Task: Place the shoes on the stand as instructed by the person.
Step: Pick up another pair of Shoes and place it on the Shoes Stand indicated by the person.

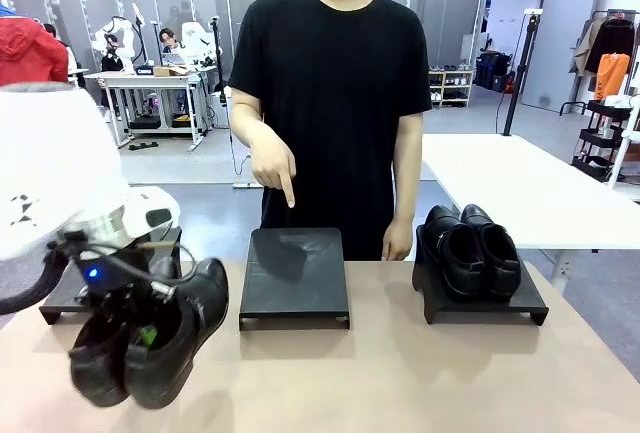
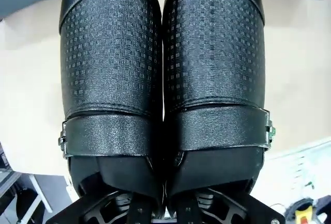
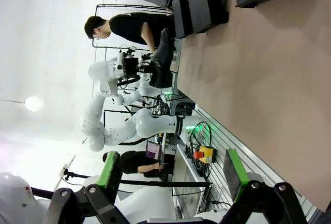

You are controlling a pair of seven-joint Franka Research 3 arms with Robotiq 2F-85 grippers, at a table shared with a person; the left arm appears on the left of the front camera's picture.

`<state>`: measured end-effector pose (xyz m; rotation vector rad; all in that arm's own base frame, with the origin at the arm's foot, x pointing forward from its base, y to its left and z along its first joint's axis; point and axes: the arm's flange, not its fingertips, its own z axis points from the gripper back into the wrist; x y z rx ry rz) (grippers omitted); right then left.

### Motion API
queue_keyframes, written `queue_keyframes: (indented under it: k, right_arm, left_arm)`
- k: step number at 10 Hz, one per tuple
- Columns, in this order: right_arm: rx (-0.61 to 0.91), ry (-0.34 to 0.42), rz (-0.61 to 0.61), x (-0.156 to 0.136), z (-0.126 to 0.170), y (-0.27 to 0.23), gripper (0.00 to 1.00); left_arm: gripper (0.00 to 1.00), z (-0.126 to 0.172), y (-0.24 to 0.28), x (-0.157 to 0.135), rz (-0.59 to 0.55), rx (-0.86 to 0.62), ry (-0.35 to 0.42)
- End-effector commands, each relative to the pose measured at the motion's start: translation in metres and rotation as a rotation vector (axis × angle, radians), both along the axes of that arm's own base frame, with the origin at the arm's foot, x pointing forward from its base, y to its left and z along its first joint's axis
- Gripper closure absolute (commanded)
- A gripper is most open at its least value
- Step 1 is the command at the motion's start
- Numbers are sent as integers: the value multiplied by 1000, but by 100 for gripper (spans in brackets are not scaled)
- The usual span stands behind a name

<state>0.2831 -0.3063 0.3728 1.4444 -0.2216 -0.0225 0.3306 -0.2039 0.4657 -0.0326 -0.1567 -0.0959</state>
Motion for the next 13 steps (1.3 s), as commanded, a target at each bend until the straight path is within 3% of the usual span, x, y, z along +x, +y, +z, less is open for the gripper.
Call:
queue_keyframes:
  k: [1,7,13]
  right_arm:
    - [-16,10,1,-3,2,3,0]
    - [-16,10,1,-3,2,3,0]
    - [-16,10,1,-3,2,3,0]
  left_arm:
    - [90,25,-22,25,33,-1,-34]
    - [90,50,-111,94,58,10,-96]
    - [90,32,-171,143,135,61,-179]
